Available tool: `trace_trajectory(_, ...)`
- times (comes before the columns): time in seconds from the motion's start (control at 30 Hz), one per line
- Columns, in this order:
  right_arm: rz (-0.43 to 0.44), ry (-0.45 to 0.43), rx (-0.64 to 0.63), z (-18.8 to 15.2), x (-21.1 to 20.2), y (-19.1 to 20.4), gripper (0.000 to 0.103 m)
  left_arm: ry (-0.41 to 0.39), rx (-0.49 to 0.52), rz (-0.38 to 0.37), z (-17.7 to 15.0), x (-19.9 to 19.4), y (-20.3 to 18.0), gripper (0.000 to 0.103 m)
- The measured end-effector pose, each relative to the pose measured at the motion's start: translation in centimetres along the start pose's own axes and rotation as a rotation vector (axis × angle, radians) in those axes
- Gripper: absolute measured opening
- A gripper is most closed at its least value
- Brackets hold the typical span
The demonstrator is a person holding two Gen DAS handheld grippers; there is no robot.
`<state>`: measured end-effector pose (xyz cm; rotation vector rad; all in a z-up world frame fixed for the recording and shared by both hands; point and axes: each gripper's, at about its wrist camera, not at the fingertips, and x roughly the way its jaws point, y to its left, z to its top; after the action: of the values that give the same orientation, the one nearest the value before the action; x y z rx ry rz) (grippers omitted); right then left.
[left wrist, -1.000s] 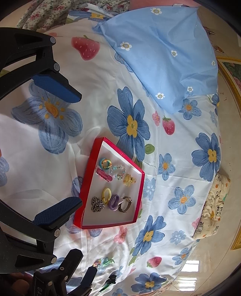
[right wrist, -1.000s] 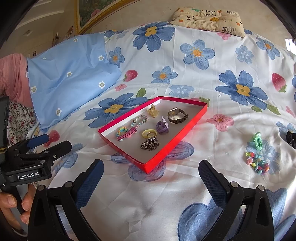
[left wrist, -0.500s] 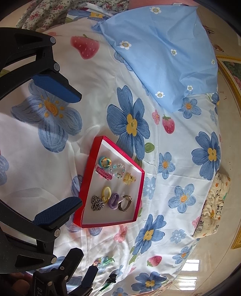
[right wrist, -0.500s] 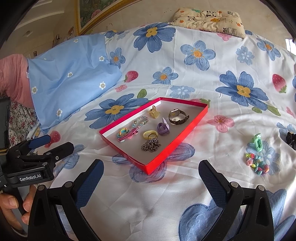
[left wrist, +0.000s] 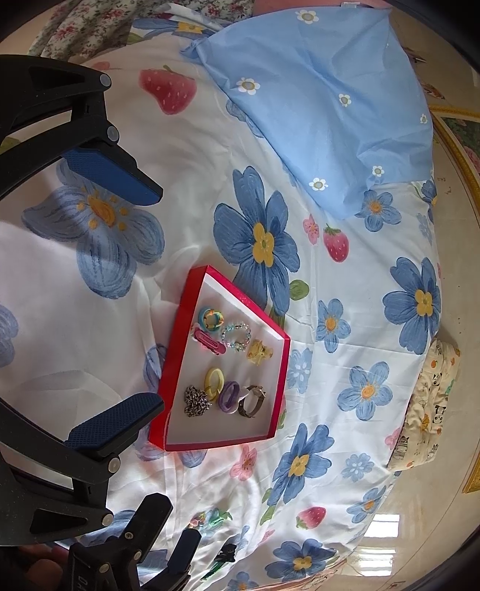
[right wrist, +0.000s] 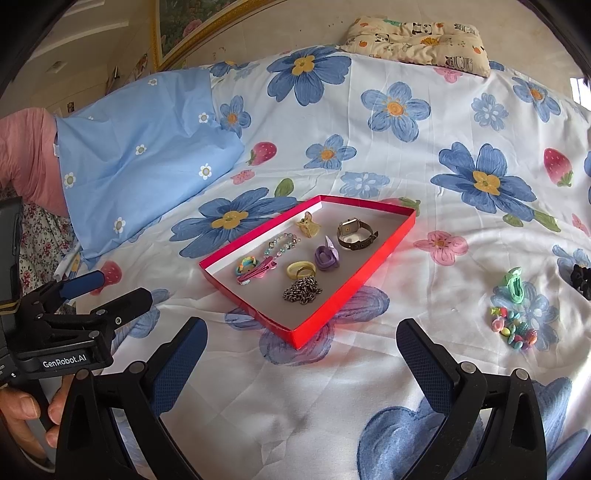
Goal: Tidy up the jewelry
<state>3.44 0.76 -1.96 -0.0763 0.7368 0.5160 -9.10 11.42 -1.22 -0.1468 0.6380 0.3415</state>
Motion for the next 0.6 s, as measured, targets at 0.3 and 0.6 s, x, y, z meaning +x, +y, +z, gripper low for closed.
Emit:
trace_trajectory(0.3,0.002,0.002,0.001,0.05,-0.04,-0.05,0.103,0.003,-0.002,0.002,-0.06,0.0,0.03,0.102)
trace_trajectory(0.6,0.001,0.001,0.002,0.03,-0.05,0.03,0.103,0.001,-0.004,0.003,-0.18,-0.08,-0.09,0.102)
